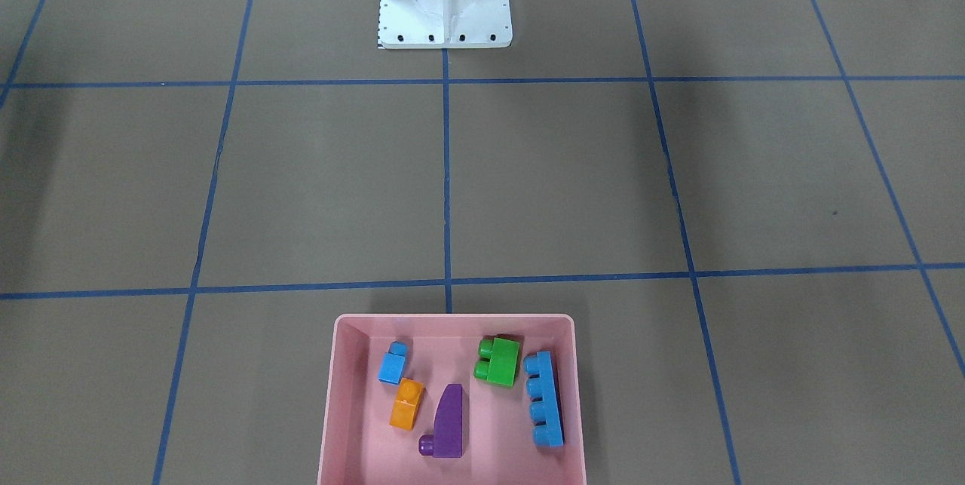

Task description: Put all blocks into box

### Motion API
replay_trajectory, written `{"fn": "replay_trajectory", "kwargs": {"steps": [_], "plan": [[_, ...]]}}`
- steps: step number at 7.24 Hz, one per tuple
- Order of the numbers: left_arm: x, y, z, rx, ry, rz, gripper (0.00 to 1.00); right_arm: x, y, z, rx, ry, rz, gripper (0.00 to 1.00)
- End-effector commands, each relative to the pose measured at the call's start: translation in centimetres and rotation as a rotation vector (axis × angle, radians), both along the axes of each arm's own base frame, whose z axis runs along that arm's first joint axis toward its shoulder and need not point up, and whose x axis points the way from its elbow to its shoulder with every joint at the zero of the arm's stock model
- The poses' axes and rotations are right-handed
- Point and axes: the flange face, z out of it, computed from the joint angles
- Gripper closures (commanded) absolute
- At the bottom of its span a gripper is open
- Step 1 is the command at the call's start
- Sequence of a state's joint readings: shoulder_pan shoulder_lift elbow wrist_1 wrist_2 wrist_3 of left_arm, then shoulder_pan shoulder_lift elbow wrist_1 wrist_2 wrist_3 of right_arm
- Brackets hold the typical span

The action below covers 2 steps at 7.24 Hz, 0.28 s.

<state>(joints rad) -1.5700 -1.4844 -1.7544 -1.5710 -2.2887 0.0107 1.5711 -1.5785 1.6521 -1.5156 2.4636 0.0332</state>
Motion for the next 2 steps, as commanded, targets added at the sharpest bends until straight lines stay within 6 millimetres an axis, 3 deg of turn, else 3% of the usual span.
{"fn": "replay_trajectory", "kwargs": {"steps": [1, 2], "plan": [[0.02, -0.08, 0.06, -0.002, -0.002, 0.001, 0.00, -0.09, -0.01, 0.00, 0.000, 0.000, -0.001, 0.00], [0.02, -0.08, -0.01, -0.001, -0.002, 0.001, 0.00, 0.06, 0.01, 0.07, -0.002, 0.000, 0.002, 0.00]]}}
